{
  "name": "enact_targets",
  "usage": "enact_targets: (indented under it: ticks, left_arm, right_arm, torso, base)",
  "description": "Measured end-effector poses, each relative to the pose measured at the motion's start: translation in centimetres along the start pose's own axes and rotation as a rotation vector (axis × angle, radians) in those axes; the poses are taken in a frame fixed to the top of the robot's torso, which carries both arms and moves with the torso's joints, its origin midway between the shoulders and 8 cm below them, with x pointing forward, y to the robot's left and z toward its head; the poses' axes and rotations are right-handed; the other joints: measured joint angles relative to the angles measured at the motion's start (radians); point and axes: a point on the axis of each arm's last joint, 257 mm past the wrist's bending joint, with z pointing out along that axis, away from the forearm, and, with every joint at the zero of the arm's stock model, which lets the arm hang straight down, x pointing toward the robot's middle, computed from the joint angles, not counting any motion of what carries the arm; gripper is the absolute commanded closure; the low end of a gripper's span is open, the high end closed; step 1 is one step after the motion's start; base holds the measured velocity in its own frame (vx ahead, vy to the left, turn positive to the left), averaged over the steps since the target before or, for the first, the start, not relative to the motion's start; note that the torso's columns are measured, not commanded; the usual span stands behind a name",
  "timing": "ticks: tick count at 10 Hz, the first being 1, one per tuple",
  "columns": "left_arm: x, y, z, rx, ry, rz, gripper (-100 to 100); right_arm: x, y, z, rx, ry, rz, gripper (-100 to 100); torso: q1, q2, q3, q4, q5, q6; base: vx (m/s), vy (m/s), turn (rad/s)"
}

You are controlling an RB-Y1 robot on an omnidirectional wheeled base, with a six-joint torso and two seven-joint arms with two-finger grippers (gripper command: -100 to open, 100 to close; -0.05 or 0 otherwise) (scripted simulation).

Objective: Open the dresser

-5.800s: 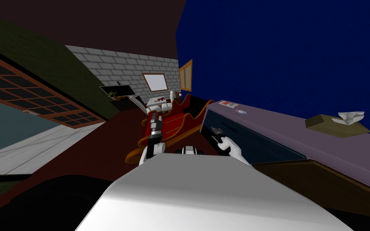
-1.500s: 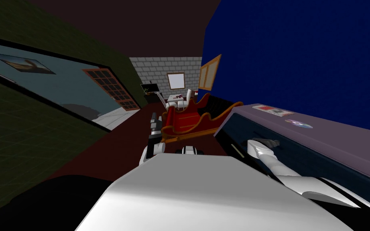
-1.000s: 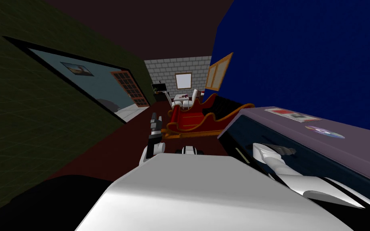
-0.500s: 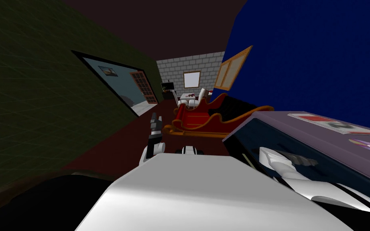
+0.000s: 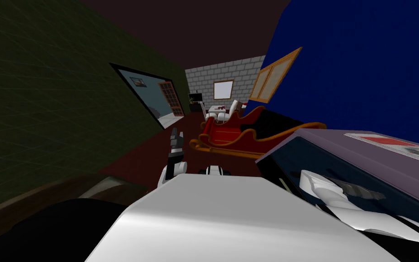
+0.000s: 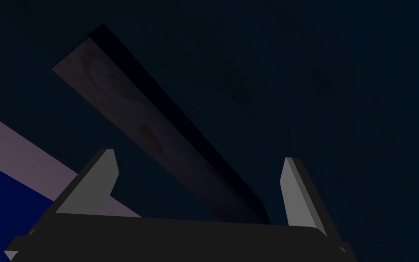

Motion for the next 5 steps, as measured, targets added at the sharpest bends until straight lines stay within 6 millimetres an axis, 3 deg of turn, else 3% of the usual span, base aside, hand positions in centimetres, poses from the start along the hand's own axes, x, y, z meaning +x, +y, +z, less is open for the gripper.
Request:
enact_targets:
  ticks: [1, 3, 4, 5]
  left_arm:
    - [0.0, 0.0, 0.0, 0.0, 0.0, 0.0, 0]
    - [0.0, 0.0, 0.0, 0.0, 0.0, 0.0, 0]
    - [0.0, 0.0, 0.0, 0.0, 0.0, 0.0, 0]
    - [0.0, 0.0, 0.0, -0.001, 0.0, 0.001, 0]
  right_arm:
    - [1.6, -1.1, 0.5, 0.026, 0.03, 0.007, -100]
    - [2.5, -2.1, 0.8, 0.044, 0.051, 0.022, -100]
    - [2.5, -2.1, 0.8, 0.045, 0.052, 0.02, 100]
    - [1.3, -1.2, 0.5, 0.024, 0.028, 0.015, 100]
  torso:
    - [0.0, 0.001, 0.001, 0.0, 0.0, 0.0]
    - [0.001, -0.002, -0.001, -0.001, 0.0, 0.001]
    - [0.0, -0.004, -0.003, -0.001, 0.0, 0.0]
    - [-0.001, -0.008, -0.005, -0.002, 0.0, 0.001]
  base:
    - [-0.107, 0.009, 0.273]
    - [-0.041, 0.008, -0.021]
    - [0.072, -0.013, -0.363]
    - [0.119, -0.003, -0.312]
